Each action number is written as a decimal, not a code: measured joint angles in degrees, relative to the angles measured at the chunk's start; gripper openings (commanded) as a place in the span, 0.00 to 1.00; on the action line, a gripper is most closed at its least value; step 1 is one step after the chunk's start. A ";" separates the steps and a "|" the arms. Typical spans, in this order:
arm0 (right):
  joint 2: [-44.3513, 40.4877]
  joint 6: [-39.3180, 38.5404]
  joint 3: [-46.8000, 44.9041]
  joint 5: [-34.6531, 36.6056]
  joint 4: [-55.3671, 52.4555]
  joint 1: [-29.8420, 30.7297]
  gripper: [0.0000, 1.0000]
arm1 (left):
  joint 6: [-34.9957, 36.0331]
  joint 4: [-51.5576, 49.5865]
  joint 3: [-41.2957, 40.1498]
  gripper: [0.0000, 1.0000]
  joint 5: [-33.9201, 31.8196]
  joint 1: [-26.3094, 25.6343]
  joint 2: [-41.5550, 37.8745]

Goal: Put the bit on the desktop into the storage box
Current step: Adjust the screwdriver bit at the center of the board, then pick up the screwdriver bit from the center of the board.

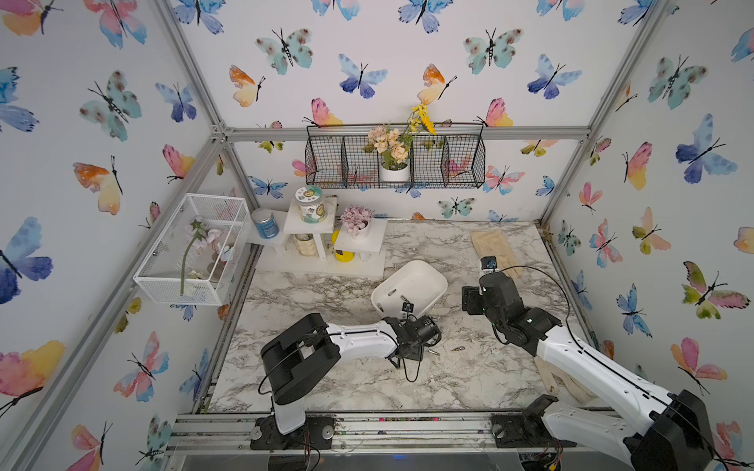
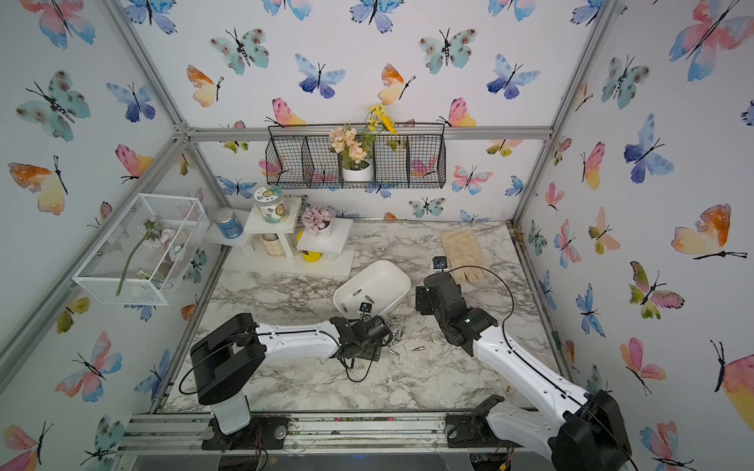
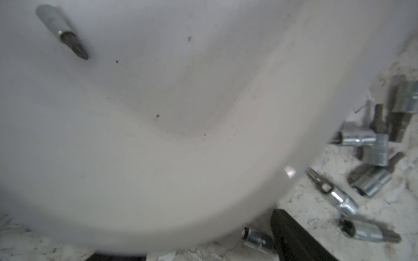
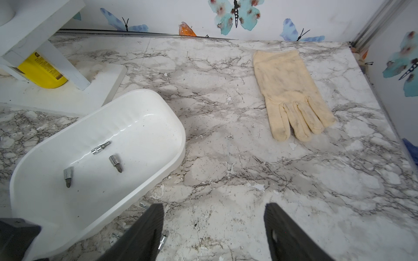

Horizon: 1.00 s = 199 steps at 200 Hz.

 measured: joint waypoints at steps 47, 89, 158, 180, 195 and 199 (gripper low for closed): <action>0.00 0.04 -0.11 0.00 -0.02 0.00 0.75 | -0.02 0.11 -1.36 0.90 0.04 -0.11 -2.38; 0.00 0.02 -0.48 0.00 -0.17 0.00 0.75 | 3.17 2.54 -3.67 0.92 1.90 -0.26 -10.56; -0.24 -4.00 -1.38 -10.86 0.22 0.00 0.71 | 5.20 6.08 -10.91 0.97 6.01 -0.09 -19.56; 1.22 -5.20 -1.31 -19.21 0.20 0.00 0.66 | 3.26 6.05 -13.33 0.97 6.25 1.49 -24.59; 3.72 -5.53 -1.09 -24.96 0.04 0.20 0.63 | 1.97 6.10 -14.60 0.98 6.71 3.80 -27.87; 4.46 -5.62 -1.09 -26.29 0.04 0.28 0.62 | 1.60 6.08 -14.97 0.98 6.78 4.55 -28.79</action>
